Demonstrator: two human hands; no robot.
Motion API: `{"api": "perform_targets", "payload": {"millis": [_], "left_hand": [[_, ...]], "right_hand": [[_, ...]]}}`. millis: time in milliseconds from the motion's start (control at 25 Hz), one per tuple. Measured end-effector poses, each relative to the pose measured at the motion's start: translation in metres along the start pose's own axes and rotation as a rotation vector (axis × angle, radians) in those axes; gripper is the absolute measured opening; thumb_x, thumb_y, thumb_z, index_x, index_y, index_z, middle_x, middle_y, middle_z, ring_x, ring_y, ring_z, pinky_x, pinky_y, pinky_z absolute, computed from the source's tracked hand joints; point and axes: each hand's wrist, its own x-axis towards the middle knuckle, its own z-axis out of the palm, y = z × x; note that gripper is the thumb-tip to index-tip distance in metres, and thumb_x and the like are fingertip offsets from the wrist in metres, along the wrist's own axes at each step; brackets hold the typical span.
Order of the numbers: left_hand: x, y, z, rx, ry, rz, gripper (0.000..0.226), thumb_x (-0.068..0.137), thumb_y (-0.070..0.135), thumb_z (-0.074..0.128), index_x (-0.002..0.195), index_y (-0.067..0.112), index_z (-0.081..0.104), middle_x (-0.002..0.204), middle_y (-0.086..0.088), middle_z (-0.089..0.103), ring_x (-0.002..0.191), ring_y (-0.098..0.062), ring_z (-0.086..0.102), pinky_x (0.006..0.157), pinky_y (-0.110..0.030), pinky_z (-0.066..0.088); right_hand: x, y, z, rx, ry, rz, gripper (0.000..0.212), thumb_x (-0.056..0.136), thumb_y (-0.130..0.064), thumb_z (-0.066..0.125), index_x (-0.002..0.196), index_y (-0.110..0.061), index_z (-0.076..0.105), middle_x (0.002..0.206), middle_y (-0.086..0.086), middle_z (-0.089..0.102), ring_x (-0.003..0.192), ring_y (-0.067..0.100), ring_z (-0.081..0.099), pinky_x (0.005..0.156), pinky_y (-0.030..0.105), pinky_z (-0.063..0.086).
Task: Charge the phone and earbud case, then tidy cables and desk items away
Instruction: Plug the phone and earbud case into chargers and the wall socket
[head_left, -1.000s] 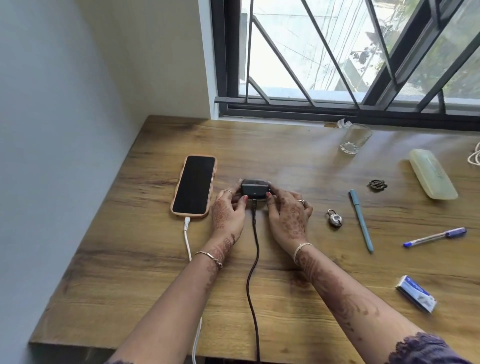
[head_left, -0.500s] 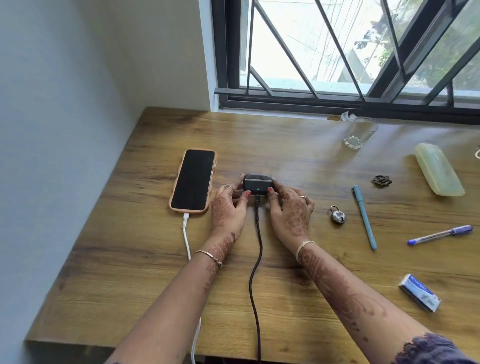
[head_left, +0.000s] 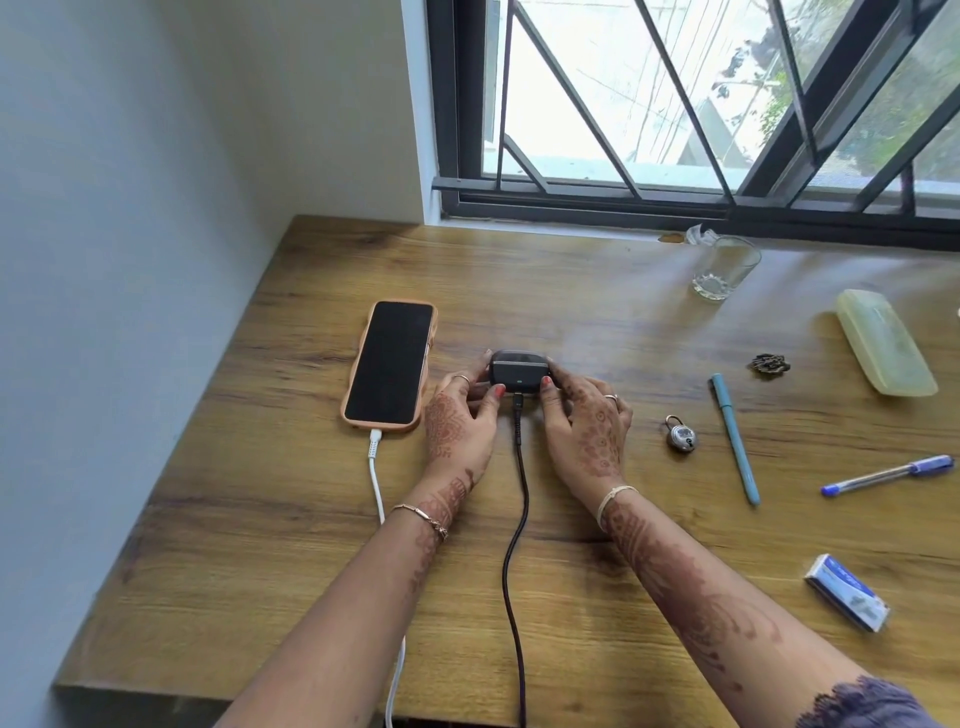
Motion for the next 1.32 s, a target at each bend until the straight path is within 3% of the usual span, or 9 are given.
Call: {"api": "perform_targets", "payload": {"millis": [280,480,680,800,920,1120,1320], "left_hand": [[0.0013,-0.0005,0.0001,0.001,0.000,-0.001,0.043,0.089,0.016,0.063,0.129,0.030,0.056,0.113,0.002,0.057,0.096,0.000,0.057,0.088,-0.014,0.047],[0.0019,-0.0020,0.0014,-0.011,0.010,0.017,0.042,0.089,0.013,0.063,0.129,0.027,0.057,0.114,-0.001,0.058,0.092,0.002,0.058,0.078,0.000,0.045],[0.0024,-0.0032,0.0014,-0.005,0.003,0.011,0.043,0.090,0.014,0.062,0.130,0.028,0.056,0.116,-0.003,0.058,0.096,-0.001,0.058,0.078,0.000,0.045],[0.0017,-0.0020,0.0007,0.001,0.001,0.015,0.043,0.090,0.014,0.062,0.129,0.028,0.056,0.115,-0.002,0.058,0.094,0.001,0.058,0.081,-0.004,0.047],[0.0015,-0.0014,0.0009,-0.003,0.008,0.023,0.043,0.089,0.015,0.063,0.129,0.026,0.056,0.113,0.001,0.058,0.092,0.002,0.057,0.091,-0.020,0.051],[0.0016,-0.0001,0.0001,0.036,-0.003,0.009,0.042,0.090,0.015,0.061,0.130,0.026,0.055,0.112,0.001,0.056,0.095,-0.003,0.057,0.086,-0.014,0.049],[0.0059,-0.0023,0.0030,0.145,0.013,0.009,0.041,0.090,0.017,0.062,0.130,0.026,0.056,0.117,-0.001,0.050,0.099,-0.009,0.056,0.097,-0.031,0.050]], "right_hand": [[-0.0001,-0.0012,-0.0016,0.008,-0.003,0.009,0.035,0.095,-0.037,0.050,0.129,-0.034,0.057,0.122,-0.005,0.066,0.121,0.013,0.050,0.100,0.029,0.022],[0.0004,-0.0019,0.0001,0.016,0.010,0.017,0.033,0.095,-0.037,0.050,0.127,-0.033,0.059,0.116,-0.005,0.068,0.119,0.011,0.051,0.100,0.030,0.022],[0.0009,-0.0007,0.0008,0.012,0.001,0.027,0.033,0.095,-0.039,0.049,0.127,-0.035,0.059,0.117,-0.004,0.067,0.118,0.013,0.052,0.103,0.033,0.023],[0.0009,0.0004,0.0013,0.005,-0.001,0.026,0.034,0.095,-0.040,0.048,0.128,-0.035,0.058,0.118,-0.003,0.067,0.117,0.014,0.053,0.104,0.034,0.024],[0.0006,0.0001,0.0005,0.007,-0.003,0.029,0.034,0.096,-0.040,0.047,0.128,-0.035,0.058,0.119,-0.004,0.067,0.118,0.013,0.053,0.103,0.033,0.024],[0.0012,-0.0039,-0.0007,-0.020,-0.013,0.021,0.034,0.096,-0.038,0.046,0.128,-0.034,0.058,0.117,-0.008,0.064,0.117,0.015,0.051,0.102,0.036,0.024],[0.0021,-0.0032,0.0006,-0.051,-0.033,0.032,0.035,0.096,-0.041,0.046,0.128,-0.034,0.059,0.116,-0.007,0.060,0.116,0.014,0.050,0.104,0.037,0.024]]}}
